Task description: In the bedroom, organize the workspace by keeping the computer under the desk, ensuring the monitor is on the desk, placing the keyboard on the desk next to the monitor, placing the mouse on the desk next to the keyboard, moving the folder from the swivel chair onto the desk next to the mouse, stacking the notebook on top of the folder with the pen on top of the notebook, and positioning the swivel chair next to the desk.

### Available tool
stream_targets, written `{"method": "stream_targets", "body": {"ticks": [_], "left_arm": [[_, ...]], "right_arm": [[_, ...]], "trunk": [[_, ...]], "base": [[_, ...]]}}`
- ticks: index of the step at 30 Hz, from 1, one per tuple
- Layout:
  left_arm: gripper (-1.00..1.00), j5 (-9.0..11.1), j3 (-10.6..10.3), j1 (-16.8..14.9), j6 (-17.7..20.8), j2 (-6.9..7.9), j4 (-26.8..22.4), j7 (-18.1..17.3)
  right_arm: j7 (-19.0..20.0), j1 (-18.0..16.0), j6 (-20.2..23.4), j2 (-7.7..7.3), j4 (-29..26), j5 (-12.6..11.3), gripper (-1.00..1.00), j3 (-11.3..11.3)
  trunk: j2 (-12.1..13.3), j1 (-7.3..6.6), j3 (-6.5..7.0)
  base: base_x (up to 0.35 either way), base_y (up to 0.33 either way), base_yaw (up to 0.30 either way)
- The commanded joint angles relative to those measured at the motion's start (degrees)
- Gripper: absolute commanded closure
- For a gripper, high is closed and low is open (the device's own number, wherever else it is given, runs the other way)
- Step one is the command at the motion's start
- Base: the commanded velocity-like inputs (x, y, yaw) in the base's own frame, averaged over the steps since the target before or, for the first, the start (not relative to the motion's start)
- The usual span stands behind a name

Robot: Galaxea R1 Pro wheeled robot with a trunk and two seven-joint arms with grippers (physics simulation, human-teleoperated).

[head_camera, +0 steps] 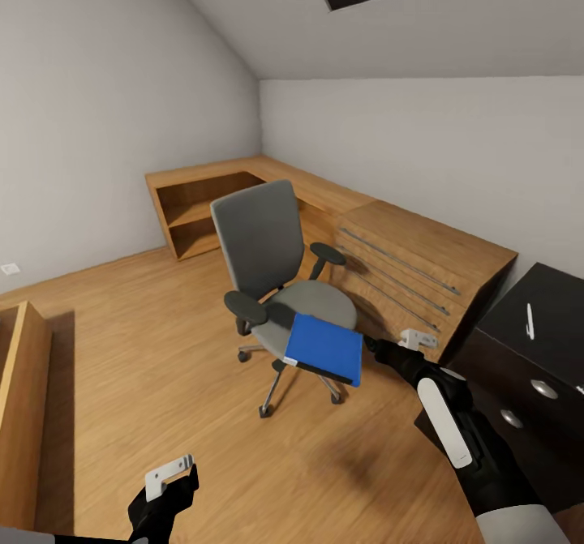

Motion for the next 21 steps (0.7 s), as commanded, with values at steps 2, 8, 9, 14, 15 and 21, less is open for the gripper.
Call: {"method": "stream_targets", "body": {"ticks": [2, 8, 9, 14, 15, 21], "left_arm": [[-1.00, 0.0, -0.2, -0.1, -0.7, 0.01, -0.1, 0.2], [-1.00, -0.1, -0.2, -0.1, -2.3, 0.26, -0.9, 0.3], [-1.00, -0.1, -0.2, -0.1, -2.4, 0.31, -1.0, 0.3], [-1.00, -0.2, -0.1, -0.1, -2.4, 0.42, -1.5, 0.3], [-1.00, -0.2, 0.0, -0.1, -2.4, 0.48, -1.8, 0.3], [-1.00, -0.3, 0.1, -0.1, -2.4, 2.12, -6.0, 0.3]], "right_arm": [[-0.6, 0.0, 0.1, -0.06, -0.1, -1.6, -1.00, 0.1], [2.0, 0.0, 0.0, -0.16, 2.4, -5.3, -1.00, -0.1], [4.0, 0.0, 0.0, -0.24, 3.4, -6.7, -1.00, -0.4], [8.5, 0.0, 0.0, -0.38, 6.2, -8.2, -1.00, -3.5], [9.3, 0.0, 0.0, -0.38, 6.4, -8.3, -1.00, -4.3], [13.3, 0.0, 0.0, -0.42, 8.7, -8.7, -1.00, -10.5]], "trunk": [[-0.9, 0.44, -0.42], [-3.3, 1.76, -1.50], [-3.7, 1.98, -1.68], [-5.7, 3.08, -2.57], [-6.1, 3.30, -2.75], [-8.5, 4.62, -3.83]], "base": [[0.000, 0.000, -0.005], [0.000, 0.000, 0.000], [0.000, 0.000, 0.000], [0.000, 0.000, 0.000], [0.000, 0.000, 0.000], [0.000, 0.000, 0.000]]}}
